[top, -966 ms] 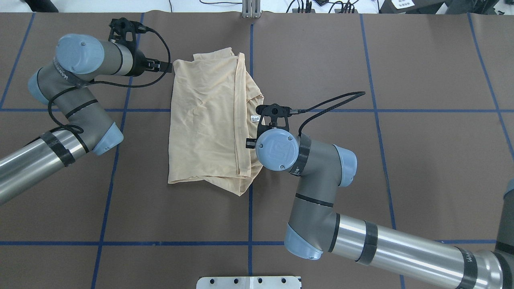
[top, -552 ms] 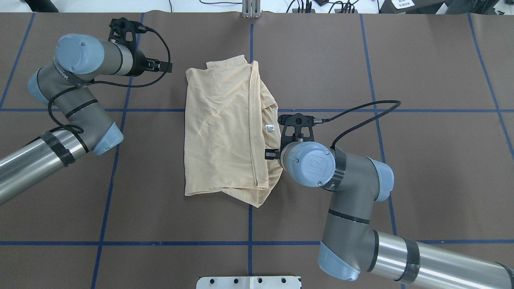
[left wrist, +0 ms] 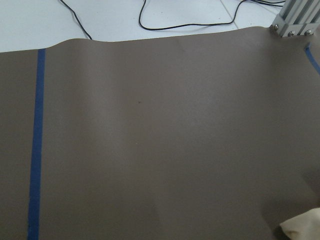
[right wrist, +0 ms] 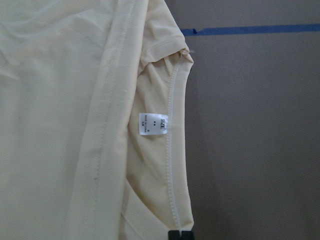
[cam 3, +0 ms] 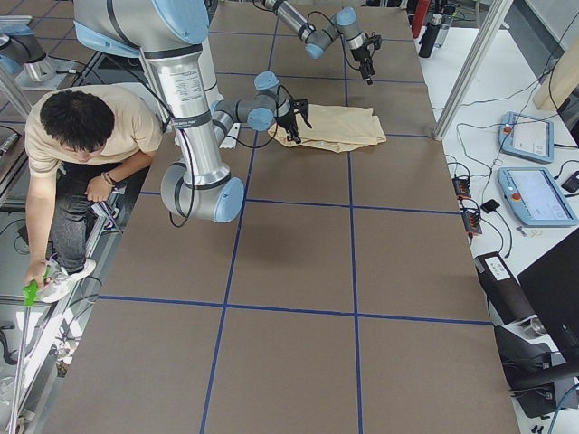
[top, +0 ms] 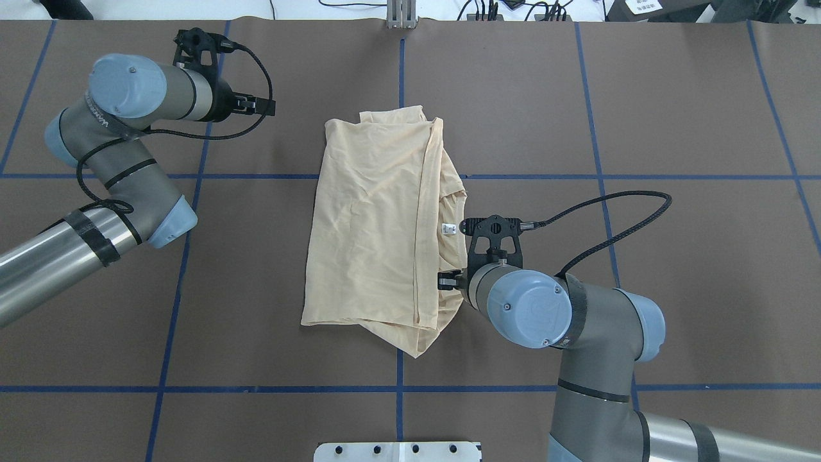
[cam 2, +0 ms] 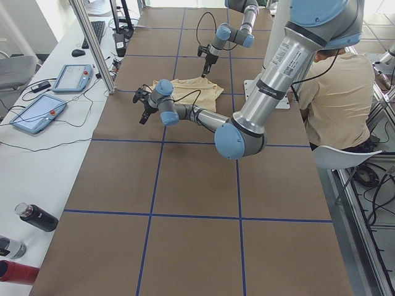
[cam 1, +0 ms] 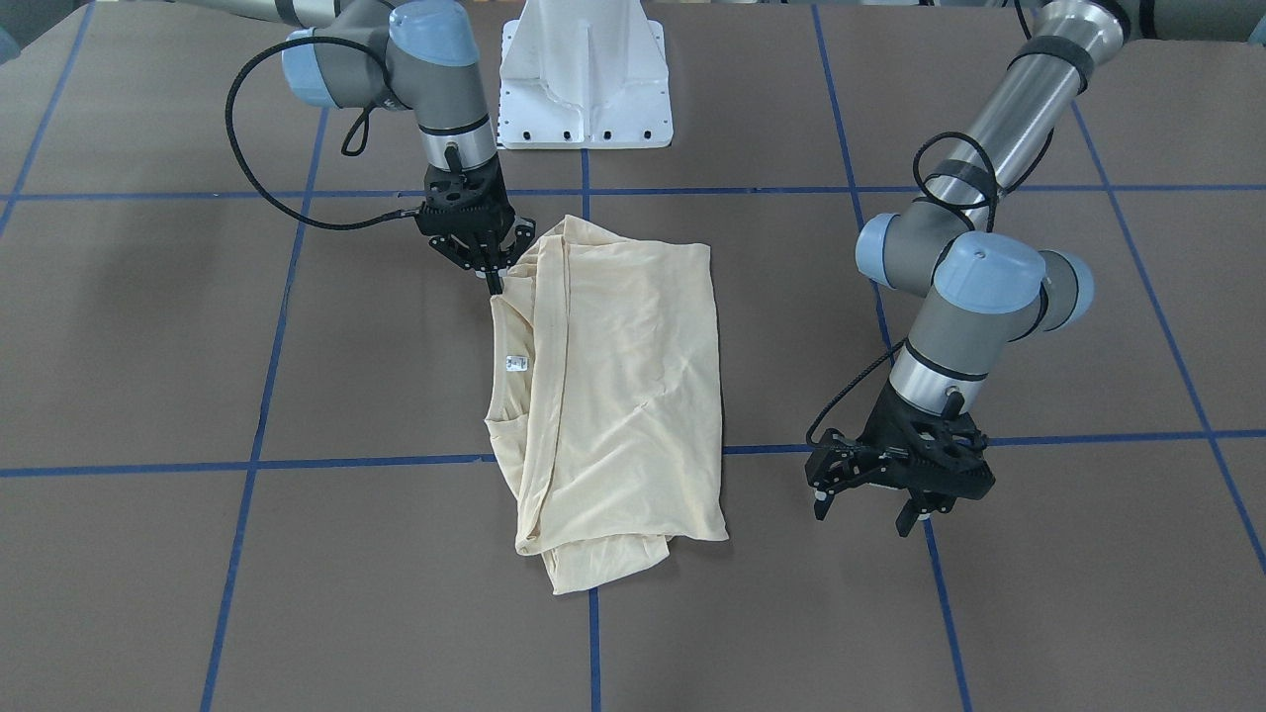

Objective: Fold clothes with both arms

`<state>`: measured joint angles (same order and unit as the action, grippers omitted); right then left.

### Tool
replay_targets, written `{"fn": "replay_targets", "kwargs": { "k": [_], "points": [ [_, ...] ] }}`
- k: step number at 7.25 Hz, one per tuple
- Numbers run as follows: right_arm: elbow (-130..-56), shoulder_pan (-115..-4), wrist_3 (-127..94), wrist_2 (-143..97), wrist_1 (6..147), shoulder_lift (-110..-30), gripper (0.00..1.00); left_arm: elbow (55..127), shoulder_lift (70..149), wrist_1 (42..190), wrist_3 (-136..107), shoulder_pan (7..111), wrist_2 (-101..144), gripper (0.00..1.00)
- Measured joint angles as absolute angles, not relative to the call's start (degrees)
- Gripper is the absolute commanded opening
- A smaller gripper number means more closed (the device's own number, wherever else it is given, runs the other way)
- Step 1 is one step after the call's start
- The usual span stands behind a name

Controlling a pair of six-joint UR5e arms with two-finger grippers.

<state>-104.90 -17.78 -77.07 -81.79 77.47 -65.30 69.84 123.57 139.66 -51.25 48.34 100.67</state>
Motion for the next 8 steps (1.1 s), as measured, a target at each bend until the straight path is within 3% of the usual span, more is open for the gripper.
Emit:
{"fn": "replay_targets", "kwargs": {
  "k": [6,7,8],
  "points": [
    [-104.8,-19.6,-69.6,-83.1,77.3,-66.1,0.0,69.9,123.6,139.7,-51.2,48.2,100.7,1.0],
    [-104.8,-19.8,-68.9,-83.2,77.3,-66.4,0.69,69.9,123.6,139.7,-51.2,48.0,100.7,1.0],
    [-104.8,-19.9,-68.4,-83.2,77.3,-66.5,1.0,69.8,123.6,139.7,-51.2,47.9,100.7,1.0]
  ]
}}
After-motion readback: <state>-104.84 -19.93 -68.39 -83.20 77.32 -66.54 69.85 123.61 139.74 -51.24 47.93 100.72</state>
